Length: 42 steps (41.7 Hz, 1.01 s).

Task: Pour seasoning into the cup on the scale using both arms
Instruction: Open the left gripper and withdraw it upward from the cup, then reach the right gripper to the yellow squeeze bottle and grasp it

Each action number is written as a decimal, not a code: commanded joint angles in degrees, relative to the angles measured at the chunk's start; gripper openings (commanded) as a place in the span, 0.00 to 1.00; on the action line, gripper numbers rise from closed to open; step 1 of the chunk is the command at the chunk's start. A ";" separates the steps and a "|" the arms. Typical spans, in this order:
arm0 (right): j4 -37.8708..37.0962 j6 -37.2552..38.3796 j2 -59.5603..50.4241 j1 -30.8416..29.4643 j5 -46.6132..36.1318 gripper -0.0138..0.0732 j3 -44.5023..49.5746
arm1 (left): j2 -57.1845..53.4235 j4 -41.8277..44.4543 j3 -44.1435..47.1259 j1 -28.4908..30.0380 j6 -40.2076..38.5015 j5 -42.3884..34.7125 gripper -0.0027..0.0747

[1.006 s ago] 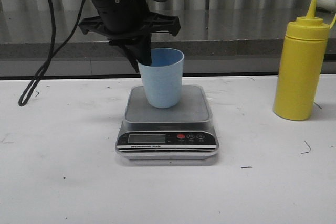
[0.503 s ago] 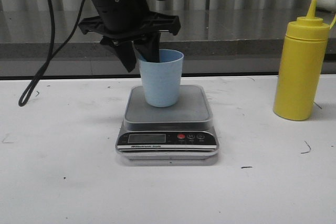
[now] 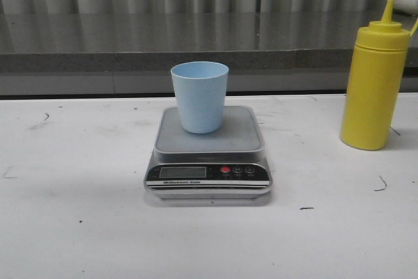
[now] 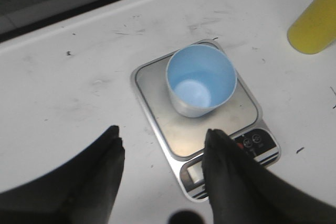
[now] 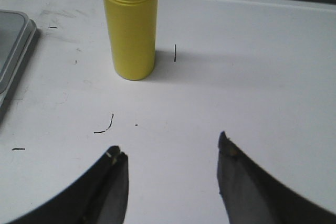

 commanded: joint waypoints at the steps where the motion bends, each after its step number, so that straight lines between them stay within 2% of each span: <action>1: -0.58 -0.46 0.40 -0.28 -3.70 0.64 -1.40 | -10.18 4.56 4.87 -0.39 0.01 -3.99 0.48; 11: -0.58 -0.46 0.40 -0.28 -3.95 0.87 -1.40 | -27.27 7.17 18.67 -0.39 0.01 -6.72 0.48; 23: 0.81 -2.56 0.61 0.55 -4.23 0.82 -1.63 | -39.12 5.14 28.36 -0.39 0.01 -6.60 0.48; 35: 1.50 -3.30 6.97 3.15 -6.23 0.85 -3.97 | -39.41 5.08 28.93 -0.39 0.01 -6.40 0.48; 42: 6.45 -3.30 12.85 3.15 -10.88 0.85 -3.54 | -39.41 5.08 28.93 -0.39 0.01 -6.40 0.48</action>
